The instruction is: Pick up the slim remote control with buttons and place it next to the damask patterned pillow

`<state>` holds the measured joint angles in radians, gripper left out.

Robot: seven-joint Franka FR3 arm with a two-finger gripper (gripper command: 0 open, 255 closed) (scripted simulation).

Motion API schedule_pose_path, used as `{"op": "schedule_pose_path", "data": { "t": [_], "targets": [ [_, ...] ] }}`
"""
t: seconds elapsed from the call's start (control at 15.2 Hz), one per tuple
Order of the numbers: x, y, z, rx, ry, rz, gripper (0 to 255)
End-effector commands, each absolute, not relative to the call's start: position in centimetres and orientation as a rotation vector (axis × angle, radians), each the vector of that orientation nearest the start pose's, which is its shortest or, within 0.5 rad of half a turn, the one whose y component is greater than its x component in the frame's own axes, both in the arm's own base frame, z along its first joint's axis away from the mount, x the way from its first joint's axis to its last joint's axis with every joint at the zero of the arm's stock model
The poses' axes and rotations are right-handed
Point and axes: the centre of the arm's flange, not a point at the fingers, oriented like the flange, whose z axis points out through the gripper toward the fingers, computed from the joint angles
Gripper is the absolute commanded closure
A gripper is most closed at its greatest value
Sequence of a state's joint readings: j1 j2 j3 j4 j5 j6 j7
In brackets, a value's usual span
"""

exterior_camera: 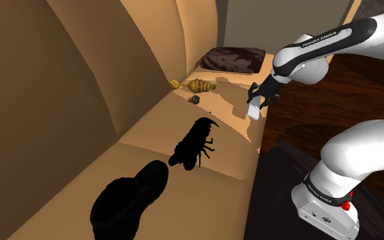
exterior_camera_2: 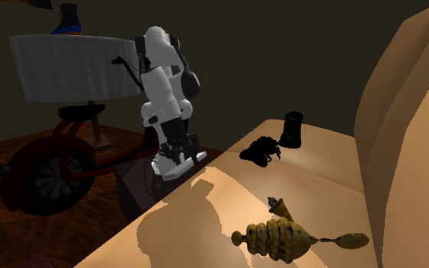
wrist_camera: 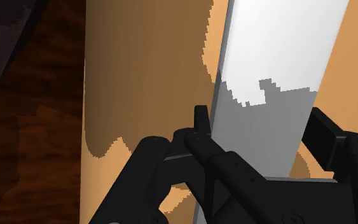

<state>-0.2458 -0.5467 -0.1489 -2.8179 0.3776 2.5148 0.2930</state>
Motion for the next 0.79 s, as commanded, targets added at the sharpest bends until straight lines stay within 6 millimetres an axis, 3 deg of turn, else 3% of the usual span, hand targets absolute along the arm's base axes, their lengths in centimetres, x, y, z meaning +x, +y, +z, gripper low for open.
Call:
{"op": "schedule_pose_path", "data": {
  "t": [0.0, 0.73],
  "targets": [
    [33.6, -13.8, 38.7, -2.485, 1.290, -0.337, 255],
    [33.6, -13.8, 44.5, -2.485, 1.290, -0.337, 255]
  ]
}}
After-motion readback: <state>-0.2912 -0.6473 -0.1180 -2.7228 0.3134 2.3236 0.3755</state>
